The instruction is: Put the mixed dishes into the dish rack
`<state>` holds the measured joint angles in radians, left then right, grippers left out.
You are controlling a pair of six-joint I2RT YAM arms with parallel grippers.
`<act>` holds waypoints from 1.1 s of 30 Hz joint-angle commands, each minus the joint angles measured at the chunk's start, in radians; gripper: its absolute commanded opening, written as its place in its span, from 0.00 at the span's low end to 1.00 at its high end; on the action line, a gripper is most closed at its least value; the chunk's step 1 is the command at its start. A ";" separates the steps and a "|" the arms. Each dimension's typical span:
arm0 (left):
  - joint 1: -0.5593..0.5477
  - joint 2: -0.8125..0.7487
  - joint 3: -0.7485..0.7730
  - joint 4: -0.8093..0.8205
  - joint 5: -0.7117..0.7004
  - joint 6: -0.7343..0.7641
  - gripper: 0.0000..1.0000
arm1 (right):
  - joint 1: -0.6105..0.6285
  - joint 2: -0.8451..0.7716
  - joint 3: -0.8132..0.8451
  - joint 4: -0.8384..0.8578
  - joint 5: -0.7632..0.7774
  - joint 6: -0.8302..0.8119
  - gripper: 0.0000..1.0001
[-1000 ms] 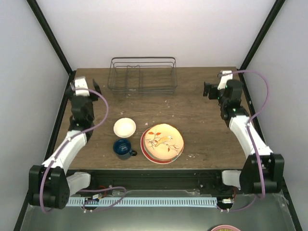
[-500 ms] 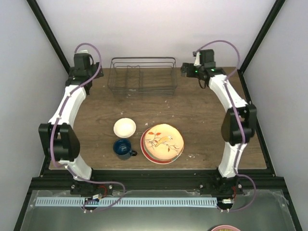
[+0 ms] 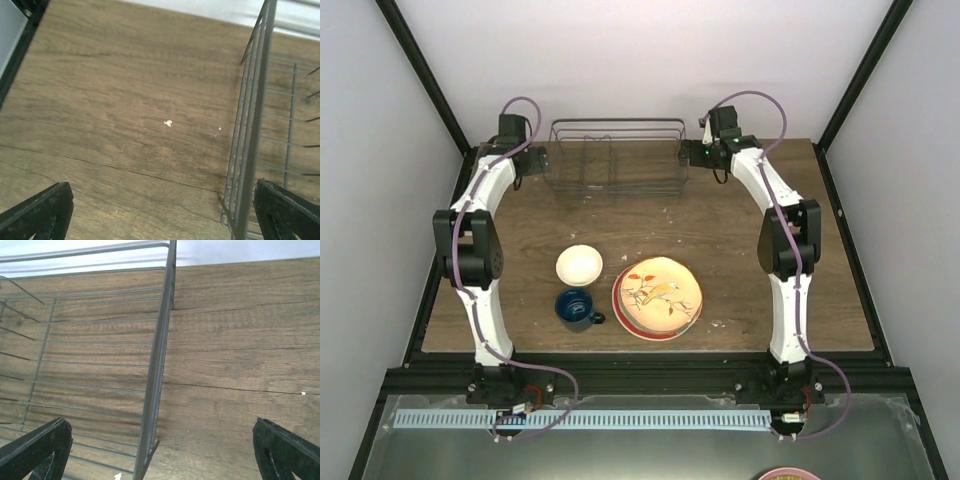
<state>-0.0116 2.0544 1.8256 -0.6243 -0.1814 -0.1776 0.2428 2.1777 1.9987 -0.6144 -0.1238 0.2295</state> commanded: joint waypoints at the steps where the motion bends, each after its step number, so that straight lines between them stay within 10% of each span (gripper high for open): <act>1: 0.002 0.044 0.026 0.018 0.040 -0.022 1.00 | 0.003 0.075 0.061 -0.036 -0.007 0.001 1.00; 33: -0.103 0.090 -0.008 -0.025 0.127 -0.013 1.00 | 0.018 0.195 0.204 -0.301 0.322 -0.107 1.00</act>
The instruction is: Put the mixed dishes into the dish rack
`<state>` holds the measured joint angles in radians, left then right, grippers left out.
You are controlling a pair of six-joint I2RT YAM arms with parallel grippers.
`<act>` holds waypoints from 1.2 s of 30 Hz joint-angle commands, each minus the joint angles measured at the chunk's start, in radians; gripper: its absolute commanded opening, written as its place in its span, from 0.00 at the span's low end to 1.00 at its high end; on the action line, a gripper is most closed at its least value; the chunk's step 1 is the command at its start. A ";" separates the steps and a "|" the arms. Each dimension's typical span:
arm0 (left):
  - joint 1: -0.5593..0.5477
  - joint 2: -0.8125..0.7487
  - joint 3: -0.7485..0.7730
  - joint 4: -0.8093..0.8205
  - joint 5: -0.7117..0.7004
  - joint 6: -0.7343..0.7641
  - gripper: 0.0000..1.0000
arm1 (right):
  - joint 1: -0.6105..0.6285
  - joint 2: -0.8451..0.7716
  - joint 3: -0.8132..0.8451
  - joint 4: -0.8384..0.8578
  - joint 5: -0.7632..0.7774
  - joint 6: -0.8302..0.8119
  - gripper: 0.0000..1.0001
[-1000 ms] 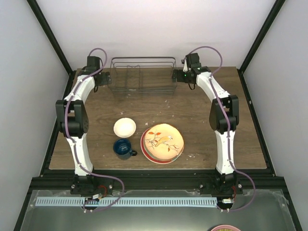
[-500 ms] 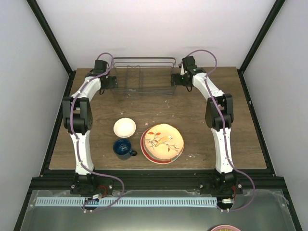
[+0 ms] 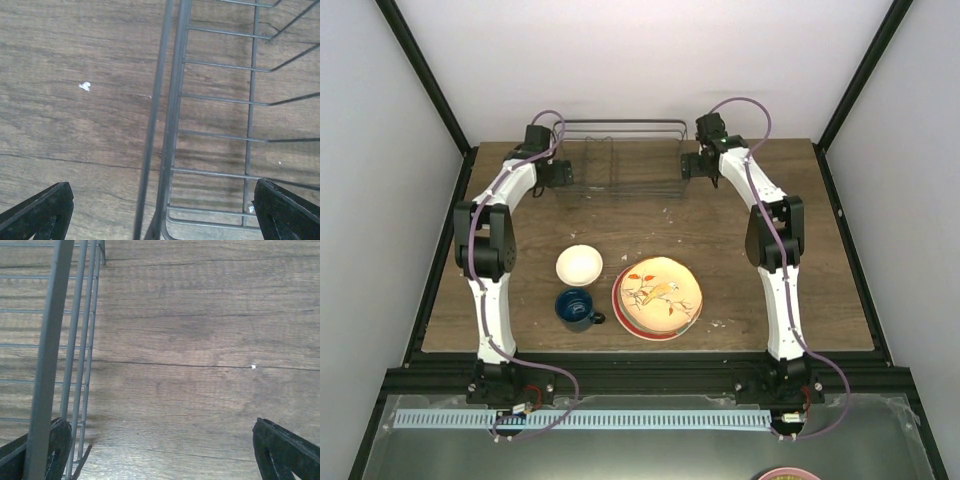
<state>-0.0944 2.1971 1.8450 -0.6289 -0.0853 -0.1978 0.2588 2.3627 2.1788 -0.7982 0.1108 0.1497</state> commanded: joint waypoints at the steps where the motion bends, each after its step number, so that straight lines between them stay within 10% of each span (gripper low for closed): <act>1: -0.025 -0.055 -0.032 -0.020 0.038 0.006 1.00 | 0.002 0.007 0.018 -0.125 0.094 -0.026 1.00; 36: -0.204 -0.184 -0.119 -0.125 0.230 -0.048 1.00 | -0.193 -0.364 -0.561 -0.169 0.103 0.026 1.00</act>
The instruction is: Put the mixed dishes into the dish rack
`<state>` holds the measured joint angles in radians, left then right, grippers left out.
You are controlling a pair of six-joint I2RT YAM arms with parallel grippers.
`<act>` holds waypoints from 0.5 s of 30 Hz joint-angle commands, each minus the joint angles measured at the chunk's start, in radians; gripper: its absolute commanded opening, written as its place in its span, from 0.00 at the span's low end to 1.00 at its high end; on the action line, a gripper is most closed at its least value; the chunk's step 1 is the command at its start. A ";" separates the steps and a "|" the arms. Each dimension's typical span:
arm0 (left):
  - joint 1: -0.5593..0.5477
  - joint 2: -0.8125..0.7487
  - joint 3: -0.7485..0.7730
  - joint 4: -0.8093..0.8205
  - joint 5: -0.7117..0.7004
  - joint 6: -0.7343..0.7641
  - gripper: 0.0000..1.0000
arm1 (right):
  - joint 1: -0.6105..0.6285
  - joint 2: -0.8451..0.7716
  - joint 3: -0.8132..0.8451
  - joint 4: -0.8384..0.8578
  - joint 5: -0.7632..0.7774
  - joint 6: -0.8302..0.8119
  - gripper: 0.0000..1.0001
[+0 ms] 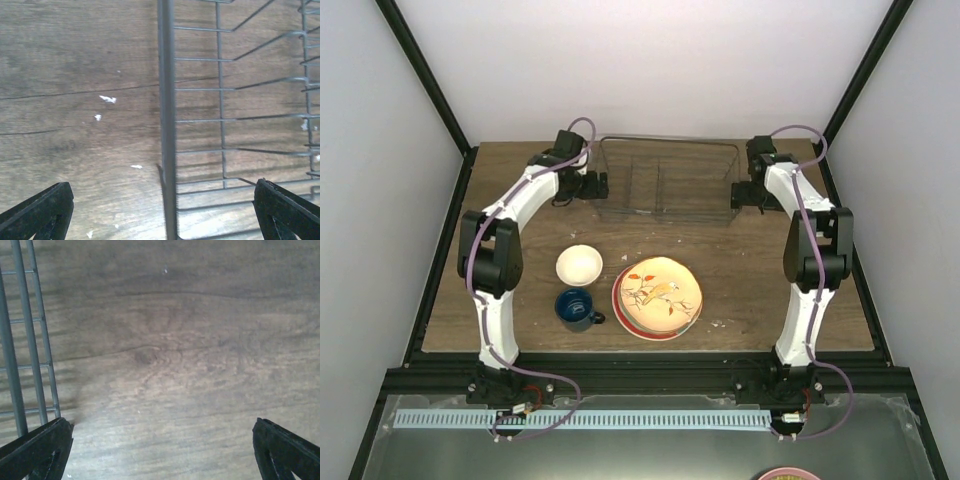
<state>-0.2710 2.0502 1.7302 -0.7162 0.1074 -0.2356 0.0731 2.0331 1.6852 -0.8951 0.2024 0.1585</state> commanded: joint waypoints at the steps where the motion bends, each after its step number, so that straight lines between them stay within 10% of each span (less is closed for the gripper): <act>1: -0.034 -0.041 -0.005 -0.045 0.043 -0.010 1.00 | -0.007 -0.046 -0.083 -0.071 0.008 0.018 1.00; 15: -0.073 -0.116 -0.122 -0.077 0.081 -0.026 1.00 | -0.026 -0.150 -0.220 -0.104 0.068 -0.002 1.00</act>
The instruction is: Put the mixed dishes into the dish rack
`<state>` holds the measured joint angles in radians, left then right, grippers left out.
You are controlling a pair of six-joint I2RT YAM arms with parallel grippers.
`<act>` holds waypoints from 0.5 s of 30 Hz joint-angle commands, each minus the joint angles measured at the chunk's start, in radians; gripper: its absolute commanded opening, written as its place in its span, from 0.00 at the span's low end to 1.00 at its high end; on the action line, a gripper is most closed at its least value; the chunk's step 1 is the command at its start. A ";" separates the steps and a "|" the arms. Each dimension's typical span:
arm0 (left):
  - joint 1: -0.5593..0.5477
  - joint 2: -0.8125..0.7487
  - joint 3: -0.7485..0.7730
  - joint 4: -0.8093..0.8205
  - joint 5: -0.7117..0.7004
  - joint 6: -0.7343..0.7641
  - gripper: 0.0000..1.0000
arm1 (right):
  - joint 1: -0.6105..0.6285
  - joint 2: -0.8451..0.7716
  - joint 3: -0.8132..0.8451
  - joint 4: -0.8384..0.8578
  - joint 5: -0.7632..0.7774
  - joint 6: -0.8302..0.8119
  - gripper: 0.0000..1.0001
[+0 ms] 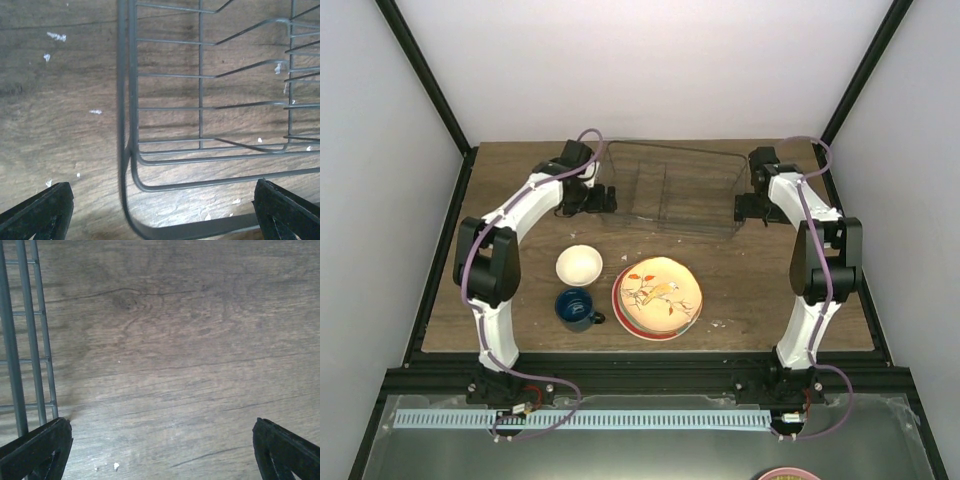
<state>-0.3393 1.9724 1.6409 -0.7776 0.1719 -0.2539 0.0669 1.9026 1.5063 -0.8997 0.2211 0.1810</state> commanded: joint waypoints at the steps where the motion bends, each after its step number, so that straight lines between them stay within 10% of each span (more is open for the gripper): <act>1: -0.011 -0.041 -0.038 -0.016 0.005 -0.004 1.00 | -0.025 -0.022 -0.047 -0.103 0.060 -0.028 1.00; 15: -0.053 -0.069 -0.103 -0.053 -0.036 -0.013 1.00 | -0.077 -0.068 -0.086 -0.106 0.068 -0.037 1.00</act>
<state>-0.3824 1.9392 1.5688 -0.7719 0.1661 -0.2630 0.0124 1.8526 1.4418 -0.9424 0.2344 0.1696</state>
